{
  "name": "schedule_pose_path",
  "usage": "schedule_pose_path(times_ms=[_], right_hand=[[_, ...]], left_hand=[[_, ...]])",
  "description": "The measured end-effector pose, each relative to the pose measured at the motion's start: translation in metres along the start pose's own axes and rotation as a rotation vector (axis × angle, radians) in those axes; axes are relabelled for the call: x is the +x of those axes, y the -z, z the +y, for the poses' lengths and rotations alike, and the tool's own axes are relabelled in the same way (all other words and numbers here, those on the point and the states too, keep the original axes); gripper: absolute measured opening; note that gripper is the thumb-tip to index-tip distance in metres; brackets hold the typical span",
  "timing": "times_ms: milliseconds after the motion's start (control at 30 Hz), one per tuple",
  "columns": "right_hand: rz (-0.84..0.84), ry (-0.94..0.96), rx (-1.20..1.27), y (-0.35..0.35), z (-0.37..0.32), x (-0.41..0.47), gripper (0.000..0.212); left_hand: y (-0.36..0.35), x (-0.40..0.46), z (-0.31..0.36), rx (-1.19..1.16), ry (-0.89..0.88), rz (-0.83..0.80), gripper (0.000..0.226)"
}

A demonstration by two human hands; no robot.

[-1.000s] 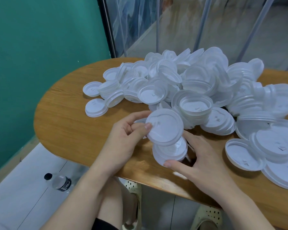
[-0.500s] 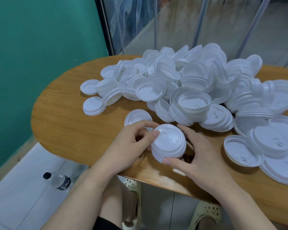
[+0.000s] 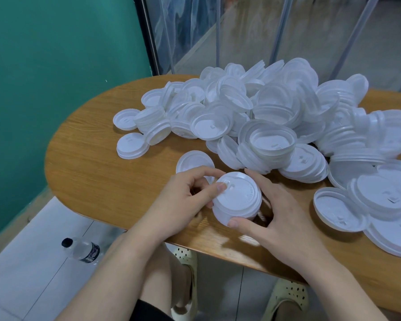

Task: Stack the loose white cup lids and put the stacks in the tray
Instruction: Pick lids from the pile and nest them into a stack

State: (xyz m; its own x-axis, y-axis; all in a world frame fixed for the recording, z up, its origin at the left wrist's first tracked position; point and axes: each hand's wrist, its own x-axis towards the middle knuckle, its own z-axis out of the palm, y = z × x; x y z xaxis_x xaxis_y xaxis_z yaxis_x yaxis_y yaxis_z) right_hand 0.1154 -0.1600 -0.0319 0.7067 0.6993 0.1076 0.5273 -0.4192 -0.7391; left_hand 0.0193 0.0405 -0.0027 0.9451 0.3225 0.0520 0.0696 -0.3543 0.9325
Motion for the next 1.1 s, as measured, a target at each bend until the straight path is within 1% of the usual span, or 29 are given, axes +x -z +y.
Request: schedule_pose_path(times_ms=[133, 267, 333, 400, 467, 533, 600, 667, 700, 767, 867, 933, 1000, 1100], right_hand=[[-0.009, 0.01, -0.007, 0.001, -0.002, 0.0, 0.087], [-0.003, -0.015, -0.02, 0.0, -0.002, -0.001, 0.087], [-0.002, -0.011, -0.021, 0.0, -0.002, -0.001, 0.086], [0.005, -0.007, -0.019, 0.001, -0.003, -0.001, 0.084], [0.006, -0.019, -0.02, 0.002, -0.004, -0.001, 0.084], [-0.003, -0.028, -0.027, 0.002, -0.003, -0.002, 0.087], [-0.008, -0.03, -0.03, 0.002, -0.003, -0.002, 0.089], [-0.005, -0.026, -0.029, 0.002, -0.004, -0.002, 0.087], [-0.004, -0.024, -0.028, 0.002, -0.005, -0.002, 0.082], [-0.009, -0.025, -0.023, 0.003, -0.008, -0.002, 0.074], [-0.013, -0.03, -0.028, 0.003, -0.008, -0.002, 0.074], [-0.012, -0.029, -0.03, 0.003, -0.008, -0.003, 0.077], [-0.012, -0.027, -0.023, 0.003, -0.009, -0.003, 0.073], [-0.008, -0.022, -0.01, 0.003, -0.008, -0.002, 0.071]], left_hand=[[-0.002, 0.001, -0.003, 0.022, -0.009, 0.004, 0.016], [-0.003, 0.002, -0.007, 0.022, -0.024, 0.006, 0.015], [-0.002, 0.002, -0.008, 0.059, -0.069, 0.035, 0.013], [0.004, 0.003, -0.011, 0.18, -0.14, 0.11, 0.01], [0.014, 0.004, -0.016, 0.359, -0.211, 0.175, 0.015], [0.024, 0.005, -0.023, 0.52, -0.244, 0.157, 0.027], [0.029, 0.005, -0.028, 0.616, -0.22, 0.097, 0.033], [0.029, 0.006, -0.032, 0.687, -0.205, 0.076, 0.03], [0.027, 0.007, -0.032, 0.707, -0.204, 0.082, 0.024], [0.024, 0.01, -0.032, 0.711, -0.19, 0.106, 0.012], [0.026, 0.011, -0.033, 0.68, -0.154, 0.135, 0.016], [0.028, 0.009, -0.033, 0.614, -0.142, 0.153, 0.019], [0.03, 0.007, -0.032, 0.557, -0.163, 0.19, 0.022], [0.031, 0.004, -0.024, 0.418, -0.158, 0.248, 0.02]])
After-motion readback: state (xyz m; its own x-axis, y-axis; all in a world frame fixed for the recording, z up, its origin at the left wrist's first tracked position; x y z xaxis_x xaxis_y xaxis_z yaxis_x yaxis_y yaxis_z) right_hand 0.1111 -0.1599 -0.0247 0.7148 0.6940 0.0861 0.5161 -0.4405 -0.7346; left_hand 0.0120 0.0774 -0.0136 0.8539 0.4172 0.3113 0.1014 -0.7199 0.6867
